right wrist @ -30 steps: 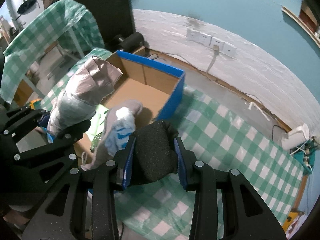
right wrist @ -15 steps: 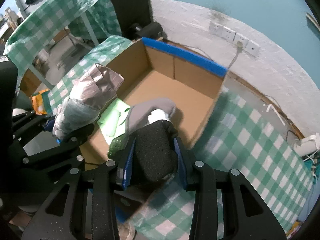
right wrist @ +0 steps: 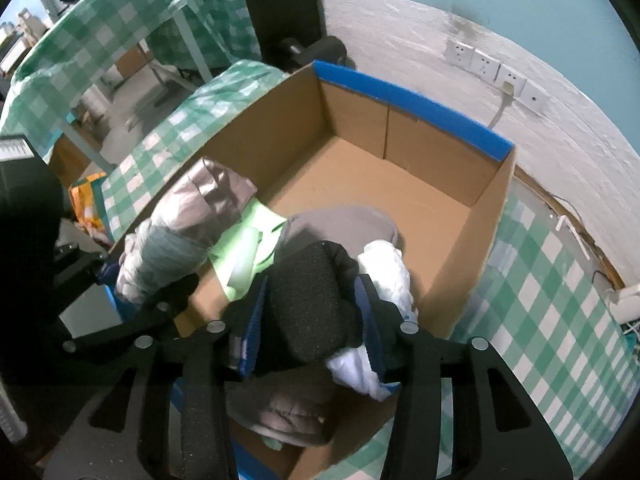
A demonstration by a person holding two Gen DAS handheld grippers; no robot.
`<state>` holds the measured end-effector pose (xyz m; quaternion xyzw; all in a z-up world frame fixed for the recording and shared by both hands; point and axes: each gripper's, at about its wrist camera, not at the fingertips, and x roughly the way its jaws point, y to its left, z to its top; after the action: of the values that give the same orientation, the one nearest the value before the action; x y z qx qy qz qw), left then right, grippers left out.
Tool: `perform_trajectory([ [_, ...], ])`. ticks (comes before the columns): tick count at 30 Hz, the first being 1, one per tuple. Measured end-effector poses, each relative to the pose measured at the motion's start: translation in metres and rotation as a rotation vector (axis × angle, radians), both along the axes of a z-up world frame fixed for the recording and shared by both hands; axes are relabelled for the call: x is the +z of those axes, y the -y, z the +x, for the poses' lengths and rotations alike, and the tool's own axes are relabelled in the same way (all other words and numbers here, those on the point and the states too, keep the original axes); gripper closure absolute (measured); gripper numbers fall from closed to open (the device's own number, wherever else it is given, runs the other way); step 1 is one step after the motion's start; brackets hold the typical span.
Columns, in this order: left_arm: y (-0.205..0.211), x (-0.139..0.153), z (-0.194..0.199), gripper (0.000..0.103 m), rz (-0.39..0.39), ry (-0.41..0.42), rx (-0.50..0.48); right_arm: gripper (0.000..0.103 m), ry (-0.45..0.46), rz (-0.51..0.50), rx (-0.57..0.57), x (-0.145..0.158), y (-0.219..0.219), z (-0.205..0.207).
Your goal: Organize soft objects
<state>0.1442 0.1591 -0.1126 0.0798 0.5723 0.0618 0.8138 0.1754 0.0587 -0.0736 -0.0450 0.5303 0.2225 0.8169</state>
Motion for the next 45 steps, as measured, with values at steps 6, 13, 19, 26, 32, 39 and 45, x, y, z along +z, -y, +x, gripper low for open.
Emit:
perform_trajectory([
  [6,-0.001,0.006,-0.001,0.022,0.020,0.015,0.014,0.033,0.057,-0.022,-0.026,0.015,0.002,-0.001],
  [13,0.006,0.030,-0.006,0.018,0.021,0.064,0.000,0.033,0.094,-0.041,-0.076,0.033,0.019,-0.004],
  [19,0.017,0.057,-0.015,0.011,0.004,0.128,-0.024,0.032,0.127,-0.048,-0.133,0.053,0.044,-0.015],
  [26,0.033,0.079,-0.025,0.010,-0.018,0.171,-0.066,0.032,0.167,-0.040,-0.214,0.082,0.079,-0.032],
  [32,0.050,0.098,-0.038,0.009,-0.015,0.214,-0.105,0.032,0.197,-0.020,-0.279,0.104,0.108,-0.047],
  [39,0.073,0.118,-0.050,0.001,-0.008,0.229,-0.157,0.031,0.215,0.008,-0.338,0.117,0.141,-0.074],
  [45,0.088,0.134,-0.068,0.001,0.014,0.289,-0.178,0.031,0.222,0.024,-0.349,0.121,0.160,-0.097],
])
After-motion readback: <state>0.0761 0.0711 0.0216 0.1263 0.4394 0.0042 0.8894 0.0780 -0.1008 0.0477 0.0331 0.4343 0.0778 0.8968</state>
